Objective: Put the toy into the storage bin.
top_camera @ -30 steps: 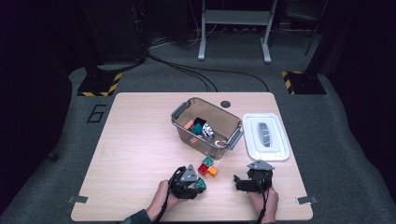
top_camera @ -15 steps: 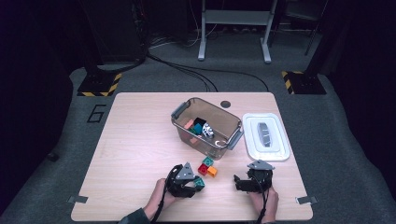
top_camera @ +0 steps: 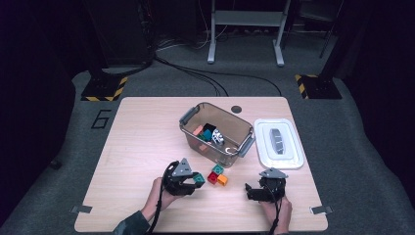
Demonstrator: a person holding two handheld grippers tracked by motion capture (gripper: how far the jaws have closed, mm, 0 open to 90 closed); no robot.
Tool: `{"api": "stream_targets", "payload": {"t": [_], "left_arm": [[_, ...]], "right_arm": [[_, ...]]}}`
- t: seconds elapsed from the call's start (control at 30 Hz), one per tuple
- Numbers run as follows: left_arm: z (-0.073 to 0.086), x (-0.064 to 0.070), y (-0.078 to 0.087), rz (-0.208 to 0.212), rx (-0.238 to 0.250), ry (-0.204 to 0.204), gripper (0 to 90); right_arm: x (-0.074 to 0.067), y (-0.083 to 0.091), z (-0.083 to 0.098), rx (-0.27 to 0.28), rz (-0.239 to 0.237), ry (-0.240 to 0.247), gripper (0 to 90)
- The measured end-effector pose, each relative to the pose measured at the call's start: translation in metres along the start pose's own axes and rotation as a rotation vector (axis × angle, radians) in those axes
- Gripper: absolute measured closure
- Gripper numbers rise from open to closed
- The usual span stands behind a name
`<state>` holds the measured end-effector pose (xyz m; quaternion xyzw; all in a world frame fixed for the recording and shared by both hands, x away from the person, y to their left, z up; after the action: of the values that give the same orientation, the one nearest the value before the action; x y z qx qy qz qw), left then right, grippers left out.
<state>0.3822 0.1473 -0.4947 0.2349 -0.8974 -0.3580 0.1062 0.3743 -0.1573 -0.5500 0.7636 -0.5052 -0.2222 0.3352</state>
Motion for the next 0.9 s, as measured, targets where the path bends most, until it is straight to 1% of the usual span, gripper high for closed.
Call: {"api": "stream_targets", "payload": {"t": [0.03,0.07,0.17,0.2,0.3,0.4,0.43,0.47,0.5,0.53,0.57,0.63,0.67,0.7,0.77,0.8,0.87,0.9], "left_arm": [[-0.001,-0.003,0.002,-0.009,0.000,0.001,59.1],[-0.001,-0.005,0.004,-0.007,0.002,0.011,59.1],[-0.005,-0.012,0.009,-0.028,-0.008,0.000,59.1],[-0.006,-0.014,0.010,-0.030,-0.009,0.005,59.1],[-0.011,-0.021,0.016,-0.046,-0.001,0.006,59.1],[-0.015,-0.029,0.019,-0.056,0.006,0.016,59.1],[-0.016,-0.032,0.021,-0.057,0.000,0.016,59.1],[-0.016,-0.034,0.021,-0.061,0.014,0.029,59.1],[-0.018,-0.037,0.023,-0.070,0.014,0.025,59.1],[-0.018,-0.039,0.024,-0.077,0.017,0.031,59.1],[-0.019,-0.041,0.026,-0.068,0.012,0.035,59.1],[-0.020,-0.046,0.028,-0.083,0.022,0.045,59.1],[-0.021,-0.048,0.030,-0.079,0.017,0.048,59.1],[-0.022,-0.050,0.031,-0.081,0.026,0.054,59.1],[-0.024,-0.055,0.035,-0.092,0.017,0.055,59.1],[-0.024,-0.057,0.036,-0.091,0.021,0.059,59.1],[-0.027,-0.061,0.038,-0.102,0.026,0.065,59.1],[-0.028,-0.064,0.040,-0.099,0.022,0.064,59.1]], "right_arm": [[0.000,0.000,0.000,0.000,0.000,0.000,4.5],[0.000,0.000,0.000,0.000,0.000,0.000,4.5],[0.000,0.000,0.000,0.000,0.000,-0.001,4.6],[0.000,0.000,0.000,0.001,0.000,-0.001,4.6],[0.000,0.000,0.000,0.000,0.000,-0.001,4.6],[0.000,0.000,0.000,0.000,0.000,-0.001,4.6],[0.000,0.000,0.000,0.001,0.000,-0.001,4.6],[0.000,0.000,0.000,0.000,0.000,-0.001,4.6],[0.000,0.000,0.000,0.001,0.000,-0.001,4.6],[0.000,0.000,0.000,0.000,0.000,-0.001,4.6],[0.000,0.000,0.000,0.001,0.000,-0.001,4.6],[0.000,0.000,0.000,0.001,0.000,-0.001,4.6],[0.000,0.000,0.000,0.001,0.000,-0.001,4.6],[0.000,0.000,0.000,0.001,0.000,-0.001,4.6],[0.000,0.000,0.000,0.001,0.000,-0.001,4.6],[0.000,0.000,0.000,0.001,0.000,-0.001,4.6],[0.000,0.000,0.000,0.001,0.000,-0.001,4.6],[0.000,0.000,0.000,0.001,0.000,-0.001,4.6]]}}
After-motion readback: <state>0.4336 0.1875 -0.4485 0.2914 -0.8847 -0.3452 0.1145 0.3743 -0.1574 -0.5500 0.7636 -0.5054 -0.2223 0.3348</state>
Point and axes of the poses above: each handheld gripper's, and its own axes: y roughly backward along the jaws, z roughly out of its underside, x roughly to its right, the point moved 3 cm from there along -y, roughly forward along the jaws, and after that the axes turned 4 degrees about -x, right-handed, at the moved point
